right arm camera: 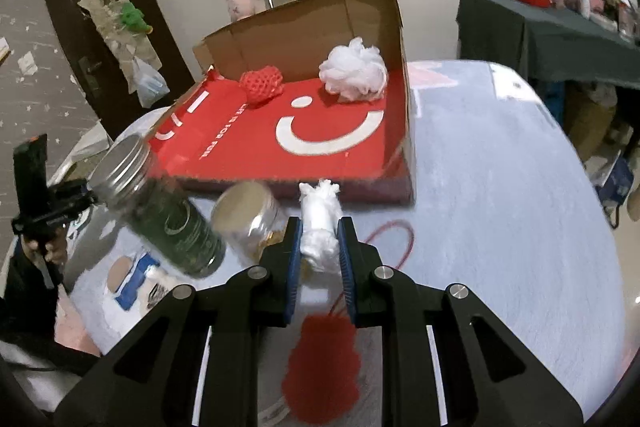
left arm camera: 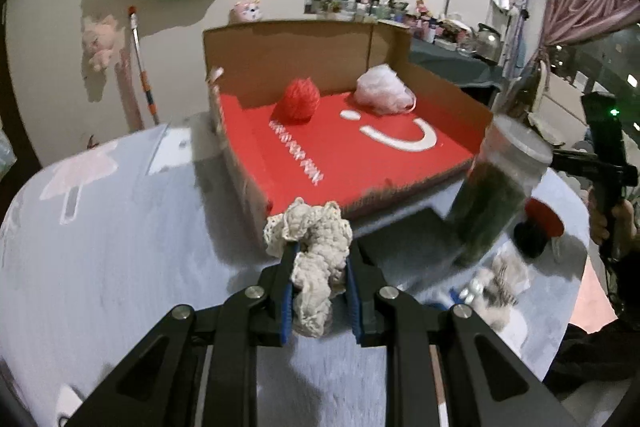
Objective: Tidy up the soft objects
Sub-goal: 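Carry the crocheted toy with the left tool while the right tool carries the white plush into the box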
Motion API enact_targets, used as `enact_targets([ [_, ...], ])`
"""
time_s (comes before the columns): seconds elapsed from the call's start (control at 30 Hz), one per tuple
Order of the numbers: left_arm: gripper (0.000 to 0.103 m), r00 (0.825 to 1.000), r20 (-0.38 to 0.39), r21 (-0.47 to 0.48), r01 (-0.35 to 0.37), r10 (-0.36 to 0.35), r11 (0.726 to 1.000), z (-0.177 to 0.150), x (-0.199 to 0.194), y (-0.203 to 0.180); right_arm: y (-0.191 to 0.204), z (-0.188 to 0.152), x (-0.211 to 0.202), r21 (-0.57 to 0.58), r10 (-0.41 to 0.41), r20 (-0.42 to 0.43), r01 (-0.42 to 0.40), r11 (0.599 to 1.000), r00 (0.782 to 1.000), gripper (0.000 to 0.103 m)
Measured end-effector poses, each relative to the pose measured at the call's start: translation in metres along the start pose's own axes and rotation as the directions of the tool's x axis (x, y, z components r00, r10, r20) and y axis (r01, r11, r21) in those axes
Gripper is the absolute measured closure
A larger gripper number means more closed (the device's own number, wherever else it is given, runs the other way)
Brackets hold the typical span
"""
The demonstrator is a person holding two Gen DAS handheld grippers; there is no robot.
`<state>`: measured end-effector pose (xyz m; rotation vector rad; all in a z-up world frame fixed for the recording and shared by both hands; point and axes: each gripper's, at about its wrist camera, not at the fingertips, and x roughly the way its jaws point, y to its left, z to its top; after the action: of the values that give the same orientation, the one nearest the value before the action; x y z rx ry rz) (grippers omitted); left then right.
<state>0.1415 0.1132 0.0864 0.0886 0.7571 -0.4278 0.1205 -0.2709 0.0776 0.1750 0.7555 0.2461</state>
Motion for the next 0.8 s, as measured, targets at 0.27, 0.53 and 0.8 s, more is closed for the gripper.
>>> enact_targets([
  [0.27, 0.08, 1.0, -0.028, 0.034, 0.012, -0.011, 0.999, 0.045, 0.028, -0.009, 0.007, 0.045, 0.025, -0.051, -0.014, -0.03, 0.012, 0.999, 0.999, 0.086],
  [0.53, 0.08, 0.986, -0.164, 0.027, -0.023, 0.027, 0.999, 0.076, 0.082, -0.013, 0.019, 0.076, 0.084, -0.122, -0.133, -0.167, 0.114, 0.986, 0.977, 0.086],
  [0.8, 0.08, 0.959, -0.266, 0.064, -0.081, 0.095, 0.995, 0.084, 0.124, -0.011, 0.024, 0.086, 0.13, -0.222, -0.289, -0.278, 0.232, 0.947, 0.916, 0.086],
])
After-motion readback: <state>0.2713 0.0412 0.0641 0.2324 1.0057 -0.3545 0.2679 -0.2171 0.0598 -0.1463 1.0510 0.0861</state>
